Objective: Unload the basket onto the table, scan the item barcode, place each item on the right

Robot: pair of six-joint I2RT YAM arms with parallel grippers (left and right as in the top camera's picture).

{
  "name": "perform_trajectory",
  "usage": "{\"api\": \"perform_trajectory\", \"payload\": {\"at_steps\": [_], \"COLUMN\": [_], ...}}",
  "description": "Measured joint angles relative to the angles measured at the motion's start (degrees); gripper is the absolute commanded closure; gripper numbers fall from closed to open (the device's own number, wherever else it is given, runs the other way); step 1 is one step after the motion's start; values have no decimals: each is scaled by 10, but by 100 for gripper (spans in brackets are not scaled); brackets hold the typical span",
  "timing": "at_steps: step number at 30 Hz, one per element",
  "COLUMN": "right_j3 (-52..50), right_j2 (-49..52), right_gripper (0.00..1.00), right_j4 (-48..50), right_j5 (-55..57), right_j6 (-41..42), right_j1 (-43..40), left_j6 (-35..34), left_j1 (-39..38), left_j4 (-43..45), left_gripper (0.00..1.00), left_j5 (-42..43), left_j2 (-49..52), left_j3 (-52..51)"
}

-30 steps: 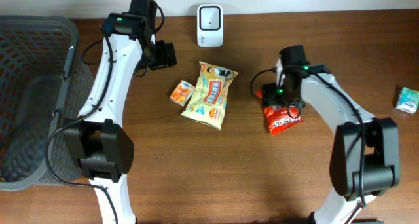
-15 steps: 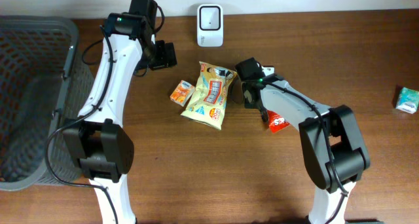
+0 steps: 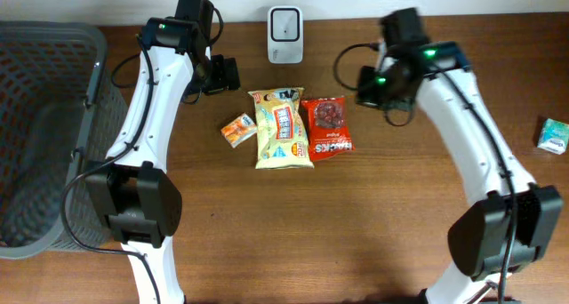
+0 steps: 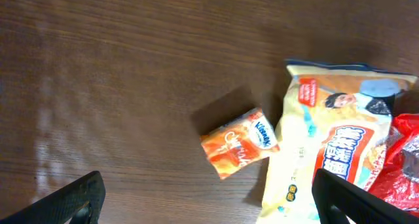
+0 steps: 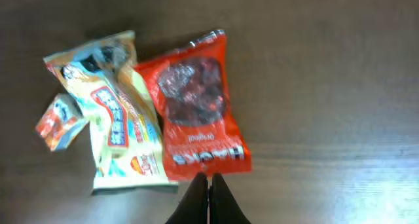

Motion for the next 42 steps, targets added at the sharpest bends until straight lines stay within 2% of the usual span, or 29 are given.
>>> {"api": "perform_trajectory", "payload": {"at_steps": [1, 2, 3, 5, 6, 7, 8, 11, 16, 17, 18, 19, 20, 25, 27, 28, 30, 32, 34, 36, 38, 40, 42], "right_j3": [-22, -38, -50, -99, -114, -145, -161, -224, -261, -262, -262, -261, -261, -257, -255, -249, -235, -225, -220, -217, -209, -207, -207], "right_j2": [1, 4, 5, 8, 9, 11, 11, 21, 67, 80, 81, 87, 90, 106, 106, 104, 86, 76, 75, 75, 75, 75, 75], "right_gripper": [67, 46, 35, 33, 29, 29, 24, 23, 23, 37, 69, 91, 96, 96, 85, 73, 68, 54, 42, 21, 20, 20, 20], "right_j4": [5, 3, 12, 49, 69, 110, 138, 225, 294, 318, 323, 345, 358, 369, 340, 322, 286, 290, 335, 389, 434, 429, 422], "right_j5": [-38, -62, -79, -100, -83, -21, 23, 210, 276, 285, 289, 296, 300, 303, 298, 297, 293, 294, 294, 288, 279, 263, 181], "right_j6": [-32, -64, -92, -183, -199, -221, -226, -258, -318, -322, -324, -326, -320, -246, -231, -238, -277, -287, -243, -175, -125, -64, -4], "right_j1": [-34, -46, -46, -5, 22, 81, 106, 199, 207, 207, 207, 207, 207, 194, 188, 185, 186, 189, 189, 181, 165, 148, 100], "left_j6": [0, 0, 0, 0, 0, 0, 0, 0, 0, 0, 0, 0, 0, 0, 0, 0, 0, 0, 0, 0, 0, 0, 0], "left_j1": [0, 0, 0, 0, 0, 0, 0, 0, 0, 0, 0, 0, 0, 0, 0, 0, 0, 0, 0, 0, 0, 0, 0], "left_j4": [0, 0, 0, 0, 1, 0, 0, 0, 0, 0, 0, 0, 0, 0, 0, 0, 0, 0, 0, 1, 0, 0, 0], "left_gripper": [1, 1, 1, 1, 1, 1, 1, 1, 1, 1, 1, 1, 1, 1, 1, 1, 1, 1, 1, 1, 1, 1, 1], "left_j5": [0, 0, 0, 0, 0, 0, 0, 0, 0, 0, 0, 0, 0, 0, 0, 0, 0, 0, 0, 0, 0, 0, 0], "left_j2": [0, 0, 0, 0, 0, 0, 0, 0, 0, 0, 0, 0, 0, 0, 0, 0, 0, 0, 0, 0, 0, 0, 0], "left_j3": [0, 0, 0, 0, 0, 0, 0, 0, 0, 0, 0, 0, 0, 0, 0, 0, 0, 0, 0, 0, 0, 0, 0]}}
